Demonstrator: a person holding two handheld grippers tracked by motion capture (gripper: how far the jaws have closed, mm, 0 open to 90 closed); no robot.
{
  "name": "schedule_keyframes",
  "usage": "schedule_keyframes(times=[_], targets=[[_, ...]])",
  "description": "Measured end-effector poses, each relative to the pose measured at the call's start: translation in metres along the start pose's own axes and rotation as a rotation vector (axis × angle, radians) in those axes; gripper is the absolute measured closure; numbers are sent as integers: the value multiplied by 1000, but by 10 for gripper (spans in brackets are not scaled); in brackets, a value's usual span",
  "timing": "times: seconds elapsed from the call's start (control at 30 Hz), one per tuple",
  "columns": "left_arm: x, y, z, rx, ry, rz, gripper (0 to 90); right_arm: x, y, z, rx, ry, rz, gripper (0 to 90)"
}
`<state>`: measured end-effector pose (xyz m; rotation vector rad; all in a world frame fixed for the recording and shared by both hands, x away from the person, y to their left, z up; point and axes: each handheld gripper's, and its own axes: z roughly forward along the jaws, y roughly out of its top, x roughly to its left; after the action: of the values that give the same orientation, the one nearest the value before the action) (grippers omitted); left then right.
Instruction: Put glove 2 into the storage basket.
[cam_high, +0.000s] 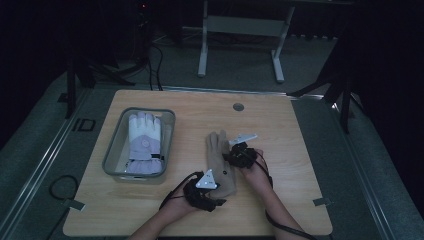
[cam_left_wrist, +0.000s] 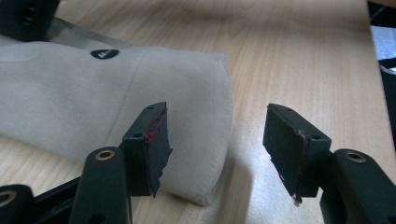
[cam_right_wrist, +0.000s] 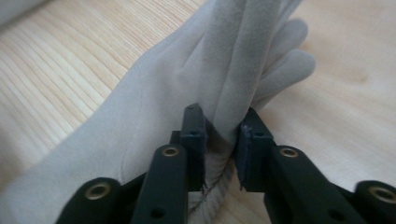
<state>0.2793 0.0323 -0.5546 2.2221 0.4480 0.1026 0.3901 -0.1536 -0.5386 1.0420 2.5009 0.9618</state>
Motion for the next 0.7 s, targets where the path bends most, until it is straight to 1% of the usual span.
schedule_keyframes(times=[0.03,0.13,0.17,0.27,0.3,0.33,0.37,0.4,0.43,0.47,0.5,0.53,0.57,0.6,0.67,0.7], targets=[[1,-2,-1,13,4,9,397,5,-1,-1,-12,-32,-35,781],[2,-3,-2,22,2,10,391,6,-2,-2,-22,-38,-41,786],[2,-3,-3,34,-2,24,381,4,-3,-2,-31,-24,-27,789],[2,-3,-3,44,6,25,353,4,-3,-3,-37,-22,-26,795],[2,-3,-2,52,29,26,345,8,-2,-6,-41,-39,-53,797],[2,-3,-2,52,29,26,344,8,-2,-6,-41,-39,-53,797],[1,-2,0,61,40,35,334,12,-1,-9,-53,-60,-84,799],[1,-2,0,61,40,35,325,12,-1,-9,-53,-60,-84,799],[-1,-1,1,79,55,64,326,13,0,-10,-54,-59,-86,799],[-1,-1,1,79,55,64,330,13,0,-10,-54,-59,-86,799],[-1,0,2,87,61,72,332,10,-1,-8,-45,-49,-70,800],[-2,0,2,93,62,80,332,10,-1,-8,-45,-49,-70,800],[-3,0,3,103,75,107,344,9,-2,-7,-41,-44,-55,800],[-3,0,3,103,75,107,345,9,-2,-7,-41,-44,-55,800],[-4,1,3,115,82,124,346,9,-2,-6,-37,-44,-55,800],[-4,1,3,121,101,141,395,9,-2,-6,-36,-47,-53,800]])
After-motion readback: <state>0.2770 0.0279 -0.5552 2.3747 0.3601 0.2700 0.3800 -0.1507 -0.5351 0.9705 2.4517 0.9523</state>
